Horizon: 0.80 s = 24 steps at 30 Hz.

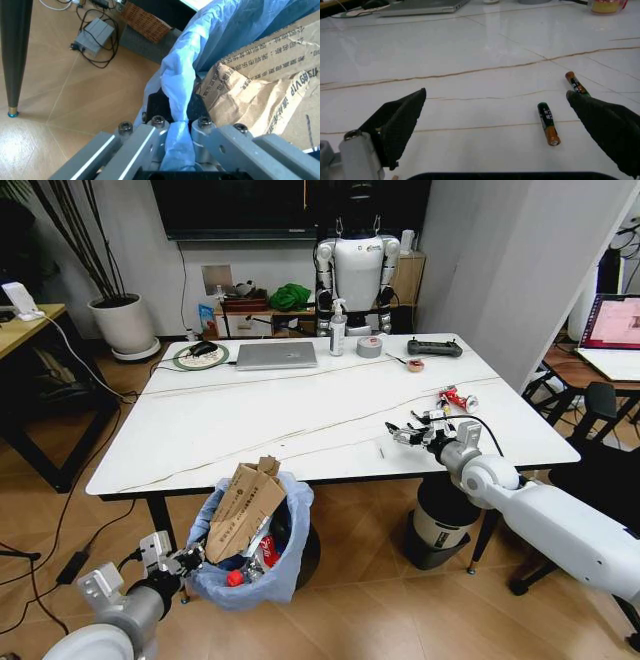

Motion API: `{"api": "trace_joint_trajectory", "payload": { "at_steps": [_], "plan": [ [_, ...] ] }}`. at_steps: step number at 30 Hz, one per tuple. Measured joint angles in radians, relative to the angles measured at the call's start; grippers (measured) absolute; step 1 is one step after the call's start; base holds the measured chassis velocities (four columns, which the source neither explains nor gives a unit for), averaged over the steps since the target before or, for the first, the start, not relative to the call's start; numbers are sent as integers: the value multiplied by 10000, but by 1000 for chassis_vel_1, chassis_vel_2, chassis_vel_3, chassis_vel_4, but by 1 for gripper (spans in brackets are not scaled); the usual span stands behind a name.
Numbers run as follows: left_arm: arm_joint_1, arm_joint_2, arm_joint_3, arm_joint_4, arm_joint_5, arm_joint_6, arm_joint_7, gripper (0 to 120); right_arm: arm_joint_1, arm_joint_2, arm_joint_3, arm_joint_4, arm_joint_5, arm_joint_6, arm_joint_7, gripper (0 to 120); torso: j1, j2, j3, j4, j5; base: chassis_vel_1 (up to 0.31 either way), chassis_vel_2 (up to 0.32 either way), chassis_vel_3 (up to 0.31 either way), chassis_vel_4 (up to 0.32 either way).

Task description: Pick up the trash bin and place the trash from the table into it.

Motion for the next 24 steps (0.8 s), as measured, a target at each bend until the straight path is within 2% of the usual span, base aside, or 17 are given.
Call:
{"api": "trace_joint_trajectory", "payload": {
  "at_steps": [13,24],
  "plan": [
    [13,-62,17,-7,9,-9,17,0,104,216,-32,-691,129,-94,-120,98,0,0,0,1,0,0,0,0,0],
    [-8,-64,29,0,10,-9,21,0,120,254,-18,-1118,165,-110,-322,61,0,0,0,1,1,0,0,0,0]
  ]
}}
